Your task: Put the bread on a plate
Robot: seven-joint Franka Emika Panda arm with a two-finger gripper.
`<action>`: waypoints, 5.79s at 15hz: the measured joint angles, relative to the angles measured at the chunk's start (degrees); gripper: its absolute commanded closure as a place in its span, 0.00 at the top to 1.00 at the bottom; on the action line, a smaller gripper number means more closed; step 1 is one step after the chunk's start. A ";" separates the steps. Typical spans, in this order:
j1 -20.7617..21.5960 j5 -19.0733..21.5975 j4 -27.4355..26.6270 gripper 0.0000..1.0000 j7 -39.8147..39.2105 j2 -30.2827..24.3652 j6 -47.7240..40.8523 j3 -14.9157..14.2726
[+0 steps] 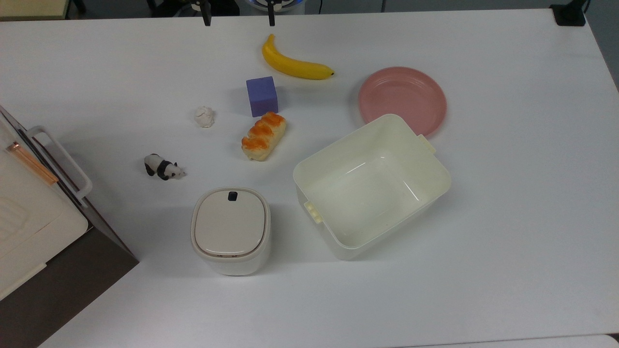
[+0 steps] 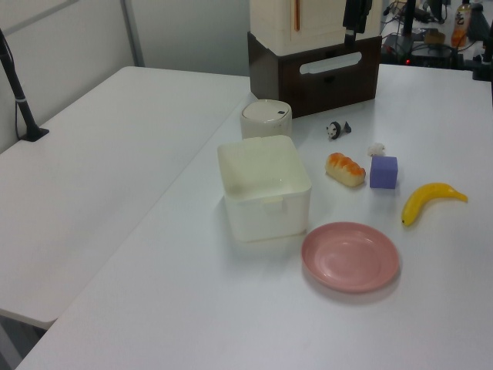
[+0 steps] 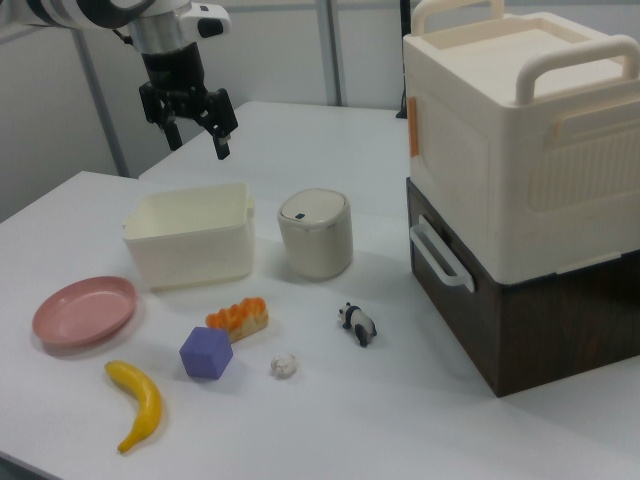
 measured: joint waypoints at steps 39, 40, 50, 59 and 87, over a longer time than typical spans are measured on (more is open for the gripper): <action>0.75 0.00 -3.61 1.00 -0.97 1.90 2.75 0.00; 0.79 0.00 -4.59 1.00 -1.19 2.37 3.65 0.00; 1.69 -0.01 -21.14 1.00 -1.87 5.87 21.99 0.01; 3.22 -2.55 -26.50 1.00 -0.36 10.03 30.37 0.01; 2.07 -4.83 -28.95 0.17 1.57 12.73 32.49 -0.32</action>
